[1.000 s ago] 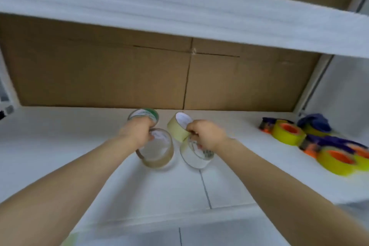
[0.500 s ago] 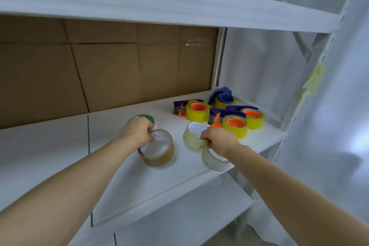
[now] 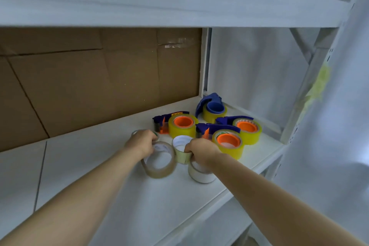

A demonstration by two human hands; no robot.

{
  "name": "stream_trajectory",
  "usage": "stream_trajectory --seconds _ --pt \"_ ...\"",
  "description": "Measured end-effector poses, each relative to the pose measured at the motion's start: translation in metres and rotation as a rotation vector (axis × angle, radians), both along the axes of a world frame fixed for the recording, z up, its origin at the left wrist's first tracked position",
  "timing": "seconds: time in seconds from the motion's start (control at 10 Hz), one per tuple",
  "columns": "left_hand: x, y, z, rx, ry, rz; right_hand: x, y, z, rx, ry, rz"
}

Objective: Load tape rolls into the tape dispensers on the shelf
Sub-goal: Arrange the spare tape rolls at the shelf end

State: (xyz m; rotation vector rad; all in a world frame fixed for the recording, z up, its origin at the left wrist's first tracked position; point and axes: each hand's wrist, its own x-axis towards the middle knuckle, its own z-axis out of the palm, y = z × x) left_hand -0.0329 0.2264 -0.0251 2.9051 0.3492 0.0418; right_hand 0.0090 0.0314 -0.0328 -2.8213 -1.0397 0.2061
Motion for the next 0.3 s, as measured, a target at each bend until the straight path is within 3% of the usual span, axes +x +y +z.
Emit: stream_trajectory --seconds 0.1,0.2,0.3 --pt "0.011 0.001 -0.005 0.036 -0.005 0.001 0.002 0.005 0.003 0.026 0.149 -0.06" --pt "0.013 -0.003 -0.009 0.04 0.035 0.011 0.002 0.001 0.003 -0.104 0.053 0.025" --pt "0.006 -0.017 -0.007 -0.045 0.049 0.051 0.005 -0.01 0.001 -0.063 0.002 0.097"
